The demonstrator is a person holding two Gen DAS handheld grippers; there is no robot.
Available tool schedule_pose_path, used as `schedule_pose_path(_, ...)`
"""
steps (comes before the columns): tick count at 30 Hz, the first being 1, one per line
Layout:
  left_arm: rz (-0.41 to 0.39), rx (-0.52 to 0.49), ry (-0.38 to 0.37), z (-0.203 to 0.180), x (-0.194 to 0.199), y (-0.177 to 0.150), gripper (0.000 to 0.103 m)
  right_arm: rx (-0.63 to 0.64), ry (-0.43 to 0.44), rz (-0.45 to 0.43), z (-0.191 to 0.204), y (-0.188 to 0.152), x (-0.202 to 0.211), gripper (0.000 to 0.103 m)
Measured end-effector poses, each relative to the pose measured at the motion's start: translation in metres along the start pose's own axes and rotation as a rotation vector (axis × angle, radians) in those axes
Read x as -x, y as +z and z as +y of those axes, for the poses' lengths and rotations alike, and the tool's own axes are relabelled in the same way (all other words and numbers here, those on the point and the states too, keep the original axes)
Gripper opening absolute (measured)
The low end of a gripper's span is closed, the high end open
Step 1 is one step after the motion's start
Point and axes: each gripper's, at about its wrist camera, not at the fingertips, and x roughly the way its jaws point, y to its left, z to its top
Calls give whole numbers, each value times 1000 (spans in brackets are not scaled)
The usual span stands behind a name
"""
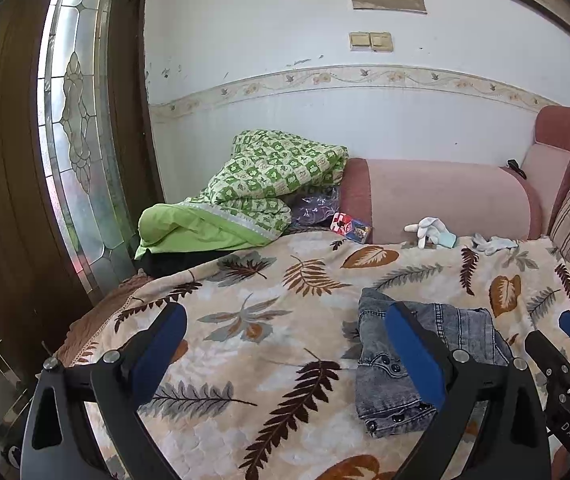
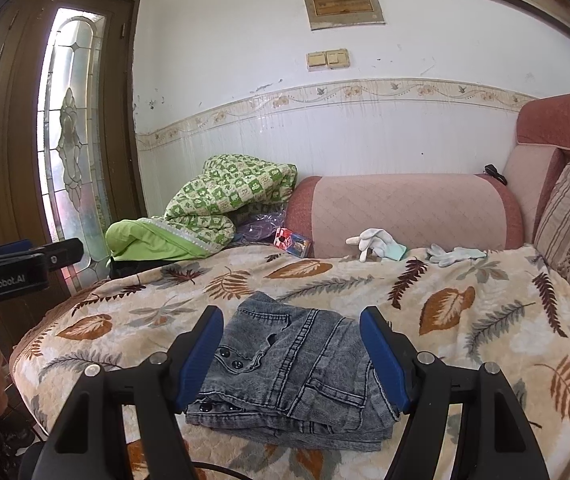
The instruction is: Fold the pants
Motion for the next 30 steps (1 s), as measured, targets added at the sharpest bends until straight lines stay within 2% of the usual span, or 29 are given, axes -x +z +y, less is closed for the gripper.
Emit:
schedule_pose_path(16, 11, 4, -20, 3, 5, -5, 99, -5, -3, 17, 1, -1, -3, 74)
schedule_pose_path(30, 5, 20, -23, 10, 16, -5, 99, -3, -9, -1, 6, -2, 10, 74)
